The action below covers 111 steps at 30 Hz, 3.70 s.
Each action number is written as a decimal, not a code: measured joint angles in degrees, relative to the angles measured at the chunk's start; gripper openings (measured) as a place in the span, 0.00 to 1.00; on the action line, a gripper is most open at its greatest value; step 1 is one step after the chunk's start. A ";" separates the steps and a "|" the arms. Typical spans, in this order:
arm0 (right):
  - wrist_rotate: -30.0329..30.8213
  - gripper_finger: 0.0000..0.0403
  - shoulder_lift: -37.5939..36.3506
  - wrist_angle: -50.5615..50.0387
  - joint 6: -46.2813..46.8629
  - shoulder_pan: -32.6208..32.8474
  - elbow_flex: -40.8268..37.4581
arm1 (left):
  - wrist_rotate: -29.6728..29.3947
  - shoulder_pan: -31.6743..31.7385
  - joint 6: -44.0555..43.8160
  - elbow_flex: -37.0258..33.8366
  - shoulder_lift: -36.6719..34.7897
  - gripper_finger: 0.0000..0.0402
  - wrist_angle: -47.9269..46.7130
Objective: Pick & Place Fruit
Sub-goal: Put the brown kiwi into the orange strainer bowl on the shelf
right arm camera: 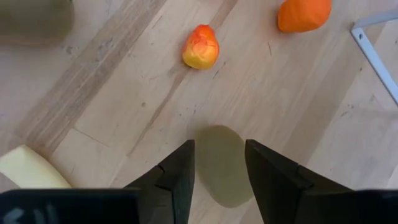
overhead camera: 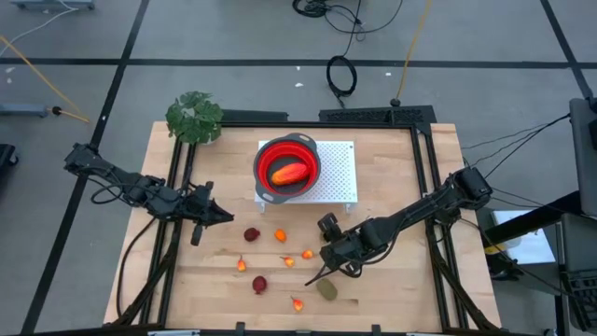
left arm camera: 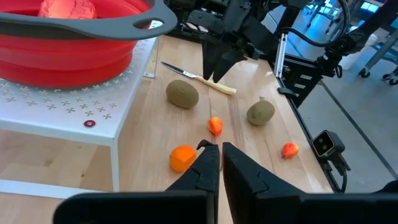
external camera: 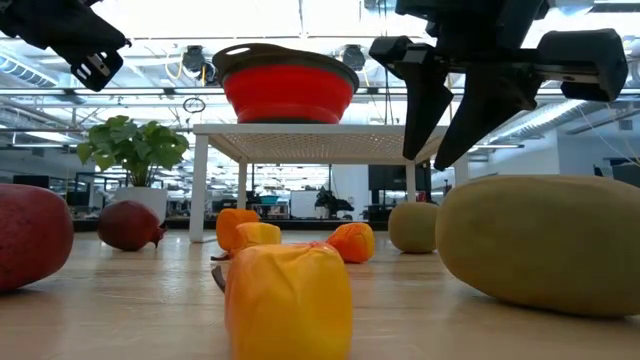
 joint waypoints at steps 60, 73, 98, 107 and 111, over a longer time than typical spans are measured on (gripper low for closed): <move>0.02 0.60 0.00 6.21 2.03 -0.09 0.02 | -1.55 0.00 9.20 -0.79 -1.17 0.06 -0.05; -0.01 0.60 0.00 6.43 1.92 -0.02 0.02 | -1.56 0.00 9.17 -7.86 -14.07 0.06 1.48; 1.79 0.60 0.00 -0.07 -23.71 -0.50 0.02 | -1.57 0.00 9.37 -10.45 -19.89 0.06 0.00; 2.93 0.60 0.00 0.23 -26.66 -1.28 0.02 | -1.57 0.00 10.13 -10.45 -19.89 0.06 -0.07; 2.87 0.60 0.00 0.87 -28.69 -1.29 0.02 | -1.57 0.00 10.38 -10.45 -19.89 0.06 -0.08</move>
